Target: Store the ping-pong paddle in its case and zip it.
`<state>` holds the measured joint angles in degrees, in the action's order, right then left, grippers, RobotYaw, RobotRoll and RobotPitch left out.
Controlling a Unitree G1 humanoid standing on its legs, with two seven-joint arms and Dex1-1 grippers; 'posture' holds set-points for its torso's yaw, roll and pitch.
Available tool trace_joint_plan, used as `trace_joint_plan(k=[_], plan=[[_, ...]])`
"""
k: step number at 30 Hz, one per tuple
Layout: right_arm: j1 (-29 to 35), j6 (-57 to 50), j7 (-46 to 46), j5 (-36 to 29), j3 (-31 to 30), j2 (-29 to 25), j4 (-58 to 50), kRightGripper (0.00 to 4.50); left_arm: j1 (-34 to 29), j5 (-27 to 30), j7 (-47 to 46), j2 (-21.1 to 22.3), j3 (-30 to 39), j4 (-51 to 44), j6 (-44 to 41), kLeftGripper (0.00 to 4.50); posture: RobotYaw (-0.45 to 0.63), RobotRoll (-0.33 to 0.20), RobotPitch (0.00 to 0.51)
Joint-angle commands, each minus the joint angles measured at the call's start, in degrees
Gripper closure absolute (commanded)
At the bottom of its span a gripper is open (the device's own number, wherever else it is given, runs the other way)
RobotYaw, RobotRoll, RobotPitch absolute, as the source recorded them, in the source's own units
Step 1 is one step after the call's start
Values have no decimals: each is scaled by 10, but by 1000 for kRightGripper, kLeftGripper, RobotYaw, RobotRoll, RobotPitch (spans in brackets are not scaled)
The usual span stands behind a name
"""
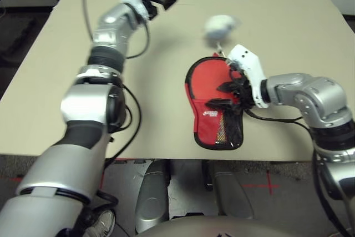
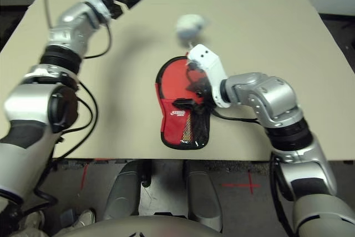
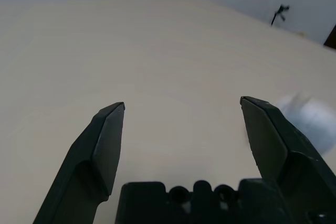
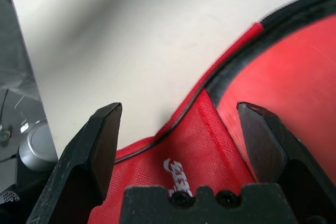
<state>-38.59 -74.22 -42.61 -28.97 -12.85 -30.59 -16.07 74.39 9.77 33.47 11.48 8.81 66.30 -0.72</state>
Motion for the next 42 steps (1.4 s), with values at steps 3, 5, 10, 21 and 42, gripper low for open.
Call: trace_joint_plan(k=[3,5,10,21,42], plan=[[13,-16,19,-8,11,-9,-6,0,3,-3,16,-5,-3,-11,4,17,-31,0,227],[8,-23,23,-14,21,-9,-5,0,3,-2,31,-5,-6,-15,0,17,-31,0,227],[-59,-66,22,-34,89,-36,38,0,2,-1,106,0,-24,-43,-32,17,-38,0,230],[-313,113,92,108,87,-66,404,0,-61,-2,269,22,-111,-200,-179,17,-77,0,217],[-461,499,47,270,77,126,880,0,-204,-41,326,55,-280,-422,-311,17,1,0,205]])
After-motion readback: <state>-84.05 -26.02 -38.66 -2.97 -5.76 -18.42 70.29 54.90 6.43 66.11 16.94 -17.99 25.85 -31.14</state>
